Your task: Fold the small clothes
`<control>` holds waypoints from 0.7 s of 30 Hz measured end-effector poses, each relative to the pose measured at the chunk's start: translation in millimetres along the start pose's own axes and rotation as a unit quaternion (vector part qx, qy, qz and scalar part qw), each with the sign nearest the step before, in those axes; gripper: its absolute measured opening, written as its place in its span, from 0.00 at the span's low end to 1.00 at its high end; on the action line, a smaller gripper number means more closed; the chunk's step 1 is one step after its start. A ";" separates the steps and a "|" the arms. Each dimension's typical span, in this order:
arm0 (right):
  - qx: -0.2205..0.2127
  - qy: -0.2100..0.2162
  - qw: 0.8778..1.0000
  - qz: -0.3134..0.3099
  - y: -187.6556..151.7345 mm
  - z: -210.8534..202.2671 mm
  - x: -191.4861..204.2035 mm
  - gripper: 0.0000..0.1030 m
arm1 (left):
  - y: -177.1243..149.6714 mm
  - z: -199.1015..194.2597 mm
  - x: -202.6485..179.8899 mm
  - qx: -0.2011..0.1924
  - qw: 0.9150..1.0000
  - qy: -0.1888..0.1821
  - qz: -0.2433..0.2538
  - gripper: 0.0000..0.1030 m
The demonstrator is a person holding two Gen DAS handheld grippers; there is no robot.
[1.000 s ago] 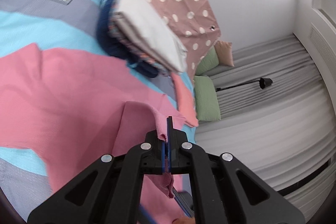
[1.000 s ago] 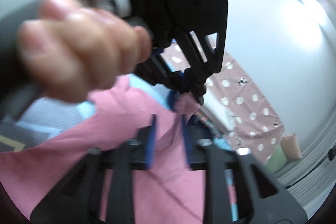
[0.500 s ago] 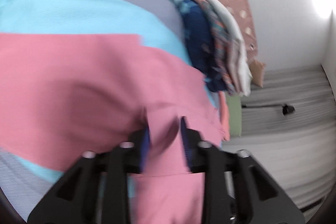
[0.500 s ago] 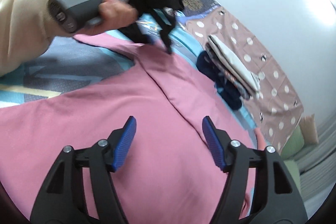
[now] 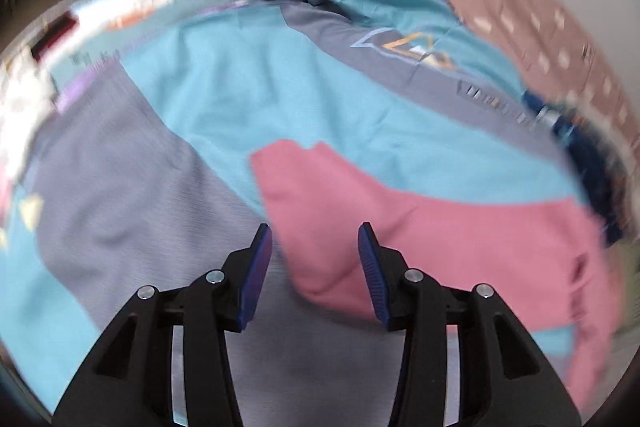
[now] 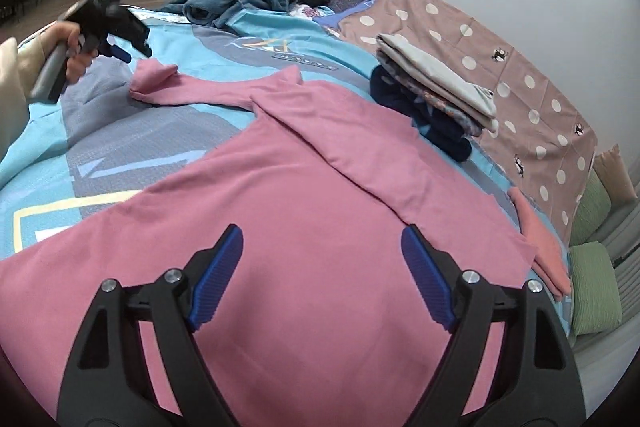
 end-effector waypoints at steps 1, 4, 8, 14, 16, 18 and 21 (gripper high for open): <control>-0.001 0.004 1.000 -0.004 1.3 -0.4 4.8 0.80 | -1.5 1.0 -2.8 -0.006 0.999 0.029 0.041 0.44; -0.007 0.007 1.000 -0.020 3.9 -0.6 13.7 0.80 | -6.1 7.2 -26.4 -0.021 0.982 0.093 0.160 0.45; -0.005 0.004 1.000 -0.023 4.4 -0.5 14.8 0.80 | 5.7 23.3 -39.5 -0.034 0.966 0.125 0.223 0.46; 0.004 -0.005 1.000 -0.016 -2.8 1.1 0.6 0.82 | 23.3 23.1 19.5 -0.039 0.998 0.026 0.029 0.62; 0.007 0.002 1.000 -0.008 -4.9 3.0 0.7 0.82 | 12.1 34.4 47.8 -0.010 0.993 -0.064 -0.095 0.62; 0.008 0.015 1.000 -0.003 -4.4 6.3 4.2 0.82 | 2.5 42.1 60.6 0.004 0.974 -0.145 -0.175 0.62; 0.004 0.025 1.000 -0.014 -1.8 9.1 11.7 0.82 | -3.5 44.5 71.4 0.000 0.937 -0.236 -0.257 0.62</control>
Point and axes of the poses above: each gripper's, at about its wrist camera, not at the fingertips, and z roughly the way its jaws point, x to its left, y to its top, the point moved 10 cm from there along z, roughly the way its jaws point, and after that the axes turned 11 degrees about z, right-handed, at the moved point
